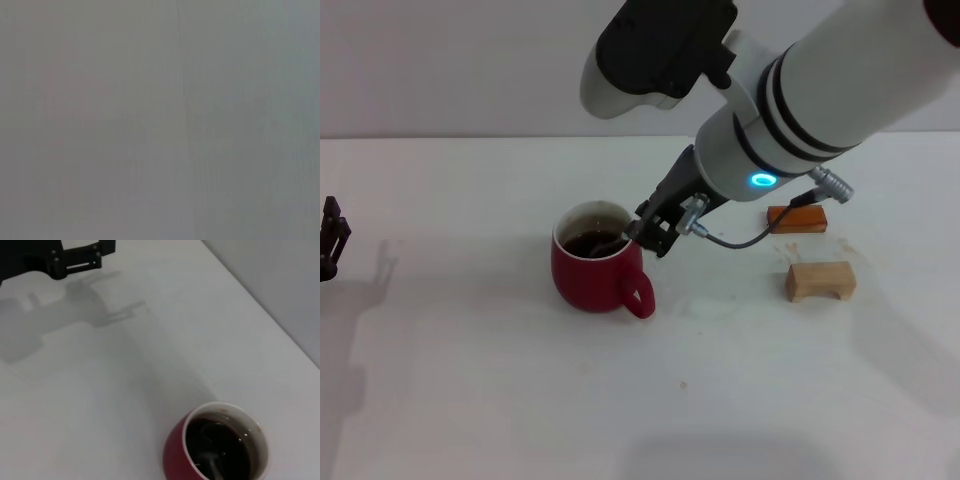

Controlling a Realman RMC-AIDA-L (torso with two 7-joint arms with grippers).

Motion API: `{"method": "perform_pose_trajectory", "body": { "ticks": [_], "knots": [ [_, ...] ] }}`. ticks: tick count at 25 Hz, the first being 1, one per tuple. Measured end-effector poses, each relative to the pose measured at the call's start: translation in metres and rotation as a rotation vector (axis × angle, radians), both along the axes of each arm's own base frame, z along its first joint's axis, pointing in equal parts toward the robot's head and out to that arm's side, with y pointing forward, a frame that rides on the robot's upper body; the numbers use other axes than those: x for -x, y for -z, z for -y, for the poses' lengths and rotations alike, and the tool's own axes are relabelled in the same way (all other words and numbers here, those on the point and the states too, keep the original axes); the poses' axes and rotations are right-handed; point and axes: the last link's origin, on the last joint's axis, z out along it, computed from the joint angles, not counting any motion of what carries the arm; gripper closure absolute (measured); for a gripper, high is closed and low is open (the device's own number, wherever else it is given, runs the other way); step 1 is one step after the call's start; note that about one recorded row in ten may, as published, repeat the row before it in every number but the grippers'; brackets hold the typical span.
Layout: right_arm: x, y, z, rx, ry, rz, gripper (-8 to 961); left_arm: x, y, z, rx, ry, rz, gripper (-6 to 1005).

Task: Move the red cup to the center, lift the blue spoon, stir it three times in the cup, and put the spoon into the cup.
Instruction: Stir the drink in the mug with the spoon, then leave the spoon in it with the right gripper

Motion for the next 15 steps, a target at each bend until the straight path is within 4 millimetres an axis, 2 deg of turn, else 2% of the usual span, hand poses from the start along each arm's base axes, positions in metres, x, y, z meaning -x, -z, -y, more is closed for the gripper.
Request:
{"method": "perform_pose_trajectory", "body": {
  "ticks": [15],
  "knots": [
    [-0.001,0.017,-0.010,0.020,-0.006,0.008,793,-0.001,0.000,0.000,0.004,0.009,0.020,166]
  ]
}}
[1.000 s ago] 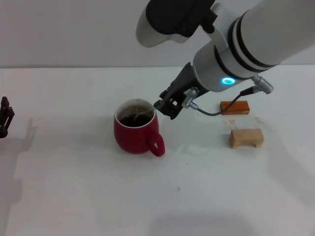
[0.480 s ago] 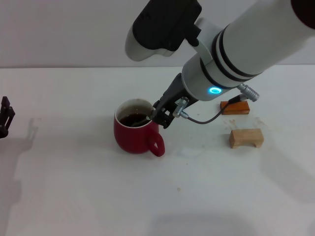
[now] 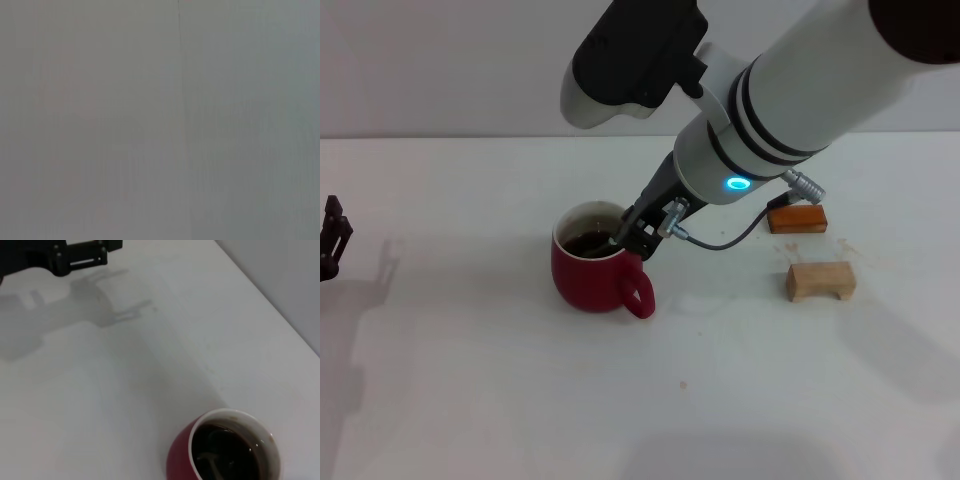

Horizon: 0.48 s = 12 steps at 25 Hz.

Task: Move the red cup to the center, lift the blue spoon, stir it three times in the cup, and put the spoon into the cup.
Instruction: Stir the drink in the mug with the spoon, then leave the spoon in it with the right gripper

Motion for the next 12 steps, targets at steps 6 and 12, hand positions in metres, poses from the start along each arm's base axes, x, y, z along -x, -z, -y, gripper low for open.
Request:
{"method": "perform_pose_trajectory", "body": {
  "ticks": [6,12],
  "knots": [
    [0.002,0.006,-0.006,0.000,-0.018,-0.003,793,0.000,0.000,0.000,0.001,0.001,0.000,166],
    [0.002,0.007,-0.012,-0.015,-0.024,-0.004,794,-0.001,0.000,0.000,0.003,0.003,-0.001,166]
  ]
}}
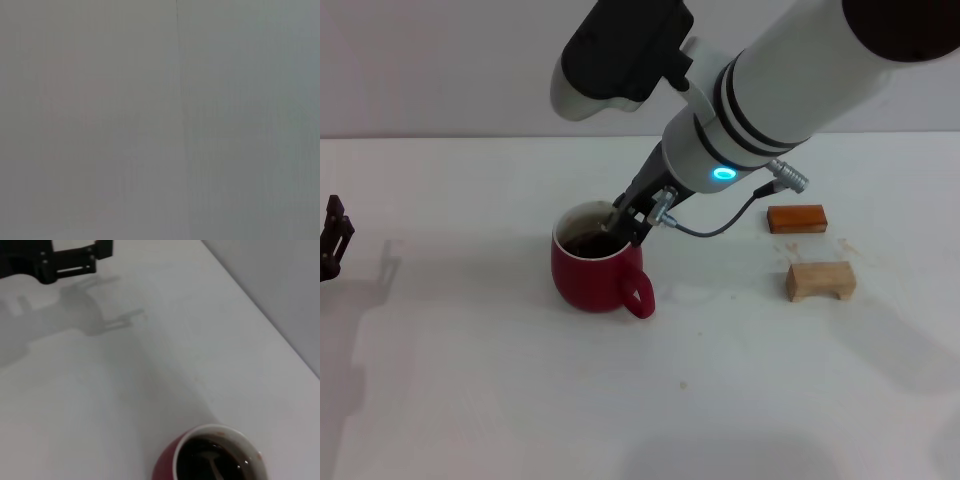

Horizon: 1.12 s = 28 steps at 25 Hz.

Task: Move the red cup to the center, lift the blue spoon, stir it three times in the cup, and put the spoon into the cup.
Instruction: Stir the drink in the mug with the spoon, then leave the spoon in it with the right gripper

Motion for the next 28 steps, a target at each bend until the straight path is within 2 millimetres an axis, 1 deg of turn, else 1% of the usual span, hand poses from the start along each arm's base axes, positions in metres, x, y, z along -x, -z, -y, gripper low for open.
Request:
{"method": "perform_pose_trajectory", "body": {
  "ticks": [15,20,28],
  "knots": [
    [-0.011,-0.010,-0.009,-0.035,0.016,0.028,793,-0.002,0.003,-0.001,0.014,0.005,-0.002,165],
    [-0.010,-0.011,-0.005,-0.026,0.016,0.027,794,-0.001,0.003,0.000,0.014,0.003,-0.003,165],
    [-0.003,-0.002,0.008,0.021,-0.002,0.026,787,-0.001,0.002,-0.001,0.014,0.004,-0.007,166]
  ]
}}
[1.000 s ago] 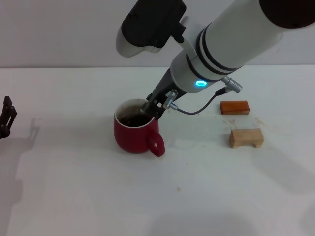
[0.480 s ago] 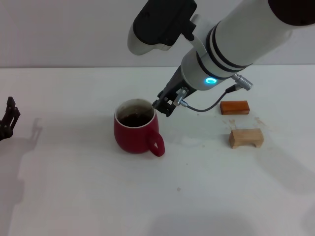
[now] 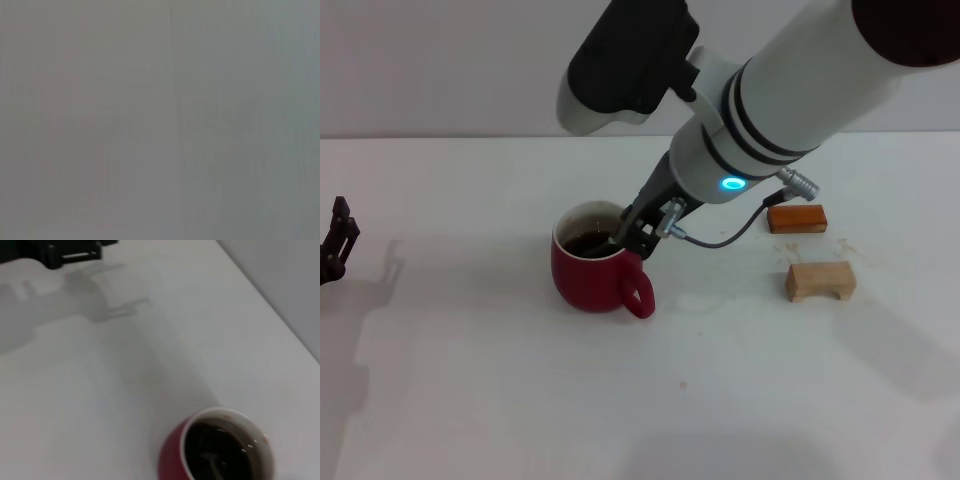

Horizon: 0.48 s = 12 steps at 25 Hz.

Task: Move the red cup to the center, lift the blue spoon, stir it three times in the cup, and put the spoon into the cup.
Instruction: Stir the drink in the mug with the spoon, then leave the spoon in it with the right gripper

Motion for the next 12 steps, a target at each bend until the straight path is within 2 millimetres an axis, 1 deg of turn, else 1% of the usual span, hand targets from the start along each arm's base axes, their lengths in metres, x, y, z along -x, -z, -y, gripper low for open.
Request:
{"method": "perform_pose_trajectory", "body": {
  "ticks": [5,12],
  "knots": [
    [0.0063,0.0031,0.0009,0.007,-0.018,-0.017,780,0.0001,-0.0003,-0.0001,0.000,0.000,-0.002,166],
    [0.0108,0.0064,-0.0078,-0.016,-0.041,-0.025,770,-0.0001,-0.0005,-0.0003,-0.001,0.002,-0.002,166]
  ]
}}
